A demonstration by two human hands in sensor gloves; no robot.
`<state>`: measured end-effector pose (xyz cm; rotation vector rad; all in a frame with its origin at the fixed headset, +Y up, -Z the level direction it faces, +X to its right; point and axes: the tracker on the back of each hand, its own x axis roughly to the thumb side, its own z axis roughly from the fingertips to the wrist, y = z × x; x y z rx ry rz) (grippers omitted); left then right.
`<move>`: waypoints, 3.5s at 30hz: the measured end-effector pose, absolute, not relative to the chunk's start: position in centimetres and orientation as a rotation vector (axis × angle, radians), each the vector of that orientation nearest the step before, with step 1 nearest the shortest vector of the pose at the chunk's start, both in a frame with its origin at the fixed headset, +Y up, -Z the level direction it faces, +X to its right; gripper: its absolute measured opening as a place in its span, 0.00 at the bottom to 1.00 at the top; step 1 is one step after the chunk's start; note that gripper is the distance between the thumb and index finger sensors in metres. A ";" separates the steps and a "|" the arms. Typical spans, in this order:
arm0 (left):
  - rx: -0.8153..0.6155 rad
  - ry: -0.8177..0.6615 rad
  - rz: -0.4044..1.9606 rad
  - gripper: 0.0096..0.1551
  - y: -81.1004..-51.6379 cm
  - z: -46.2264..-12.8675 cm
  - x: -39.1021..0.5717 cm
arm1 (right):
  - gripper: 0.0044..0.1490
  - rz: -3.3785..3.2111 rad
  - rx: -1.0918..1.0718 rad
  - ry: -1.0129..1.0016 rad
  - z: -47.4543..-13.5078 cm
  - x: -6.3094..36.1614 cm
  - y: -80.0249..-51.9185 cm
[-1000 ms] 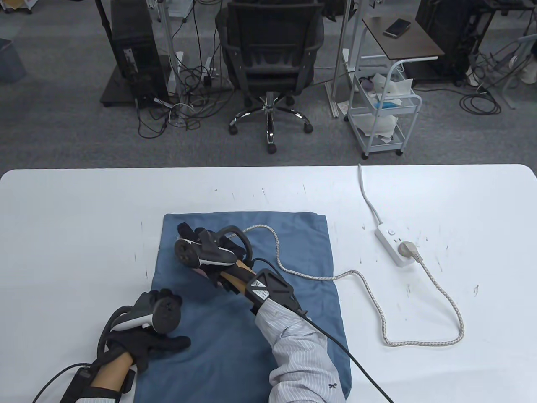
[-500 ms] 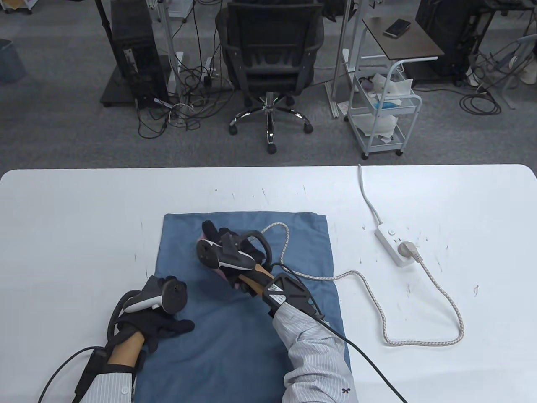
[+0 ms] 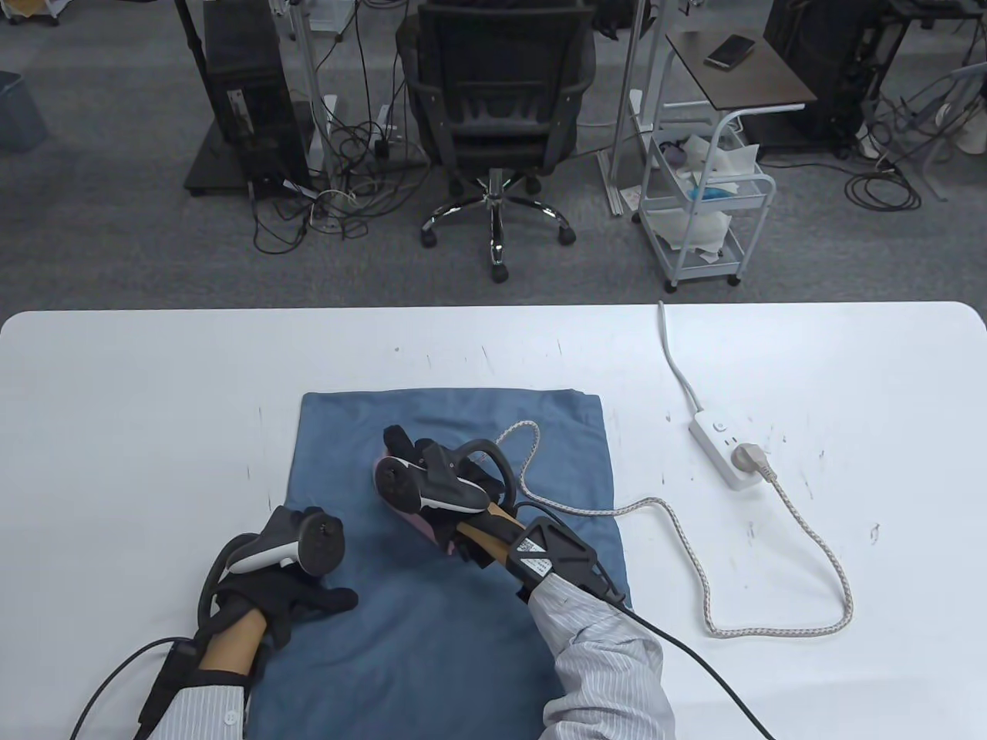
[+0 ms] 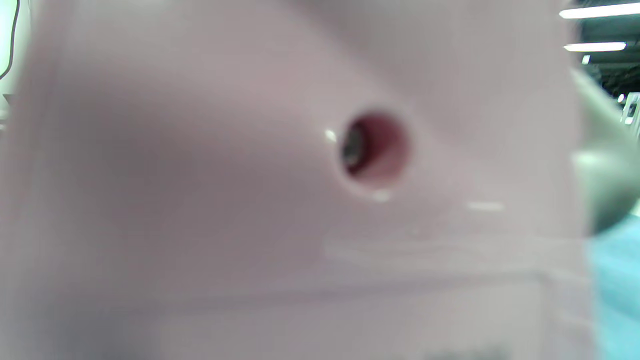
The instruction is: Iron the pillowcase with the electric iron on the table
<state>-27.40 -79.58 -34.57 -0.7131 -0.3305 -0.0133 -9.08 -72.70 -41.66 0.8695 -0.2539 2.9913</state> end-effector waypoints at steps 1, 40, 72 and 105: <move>-0.714 -0.331 -0.014 0.65 -79.6 -34.6 -27.4 | 0.40 3.028 0.816 -0.270 -42.1 -8.6 -72.6; -0.785 -0.296 -0.102 0.68 -79.5 -39.8 -24.2 | 0.40 3.062 0.369 -0.133 -44.2 6.5 -71.6; -0.805 -0.292 -0.113 0.68 -79.5 -39.8 -24.1 | 0.41 3.118 0.515 -0.212 -41.3 12.8 -71.8; -0.759 -0.920 -0.258 0.68 -79.9 -30.1 -12.6 | 0.41 2.993 0.507 -0.463 -38.9 14.7 -68.3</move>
